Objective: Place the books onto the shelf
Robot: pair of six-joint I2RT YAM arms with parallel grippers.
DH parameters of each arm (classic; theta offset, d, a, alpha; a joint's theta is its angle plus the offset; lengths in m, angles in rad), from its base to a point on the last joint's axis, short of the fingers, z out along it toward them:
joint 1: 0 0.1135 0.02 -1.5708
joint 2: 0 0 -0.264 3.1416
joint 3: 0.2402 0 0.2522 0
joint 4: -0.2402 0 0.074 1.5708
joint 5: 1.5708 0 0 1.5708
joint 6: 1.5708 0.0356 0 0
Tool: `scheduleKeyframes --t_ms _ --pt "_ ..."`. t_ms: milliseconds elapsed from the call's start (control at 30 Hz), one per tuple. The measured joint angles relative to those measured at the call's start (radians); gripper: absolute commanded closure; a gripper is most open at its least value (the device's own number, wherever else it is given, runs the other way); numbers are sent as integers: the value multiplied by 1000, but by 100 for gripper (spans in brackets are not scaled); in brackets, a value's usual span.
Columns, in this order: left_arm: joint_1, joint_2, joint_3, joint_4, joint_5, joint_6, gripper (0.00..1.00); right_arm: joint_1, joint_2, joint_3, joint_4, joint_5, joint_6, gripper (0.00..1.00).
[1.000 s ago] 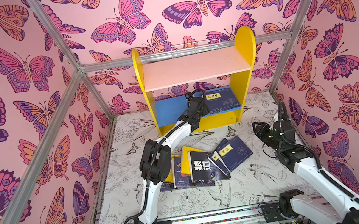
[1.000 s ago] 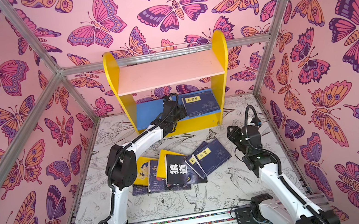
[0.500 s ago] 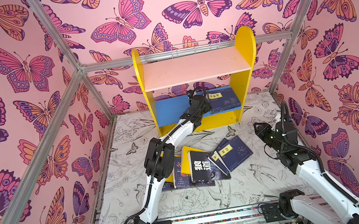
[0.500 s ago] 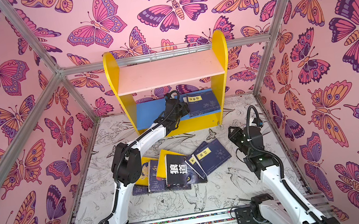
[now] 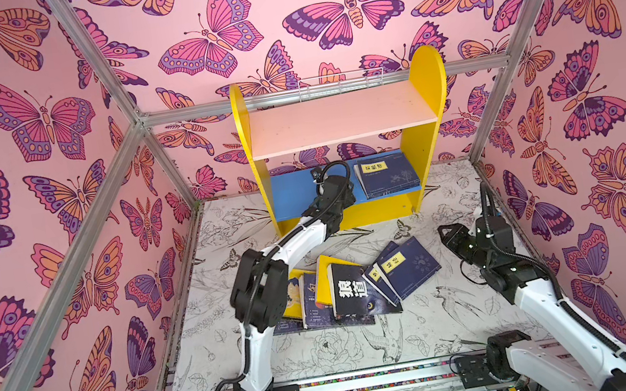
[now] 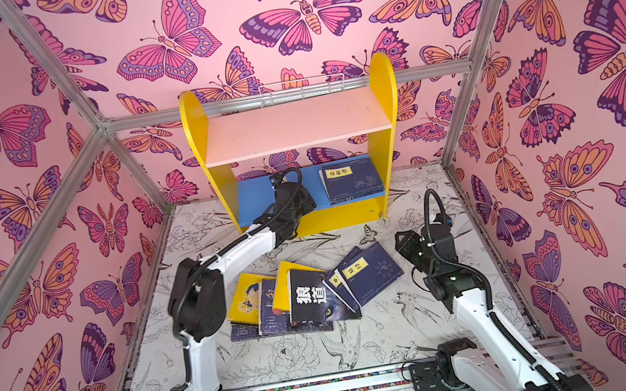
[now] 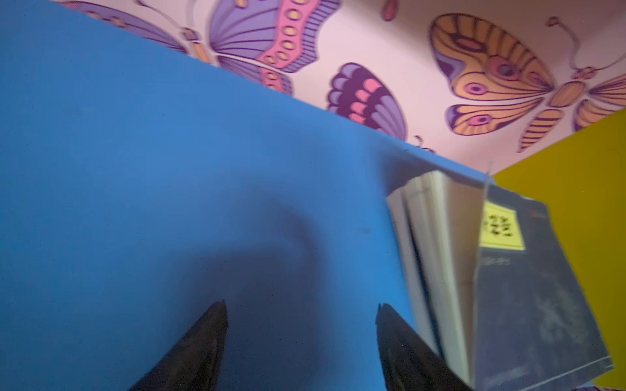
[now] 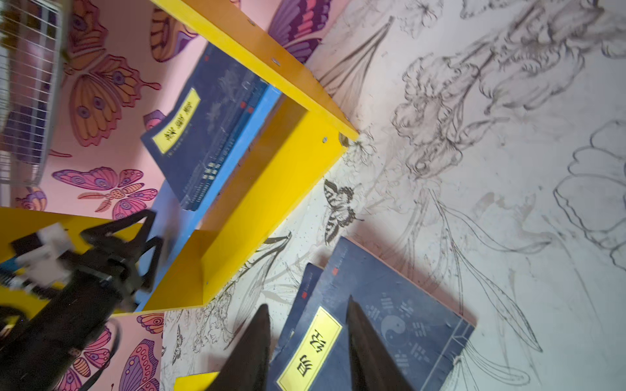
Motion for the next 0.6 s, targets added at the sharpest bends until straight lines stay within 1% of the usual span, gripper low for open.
scheduleKeyframes --t_ms 100,167,267,400,567,600 --pt "-18 -178 -181 -12 -67 -6 27 0 34 -105 29 -28 100 62" --pt "-57 -262 -261 -12 -82 -3 26 0 68 -178 54 -46 177 62" --pt "-133 -309 -328 -9 -51 -3 25 0 101 -268 71 -68 280 62" --pt "-193 -253 -339 -2 80 13 23 0 93 -287 78 -71 348 61" --pt "-231 -108 -272 11 245 77 20 0 80 -288 87 -70 387 60" --pt "-237 -91 -260 13 264 87 20 0 79 -290 90 -69 393 60"
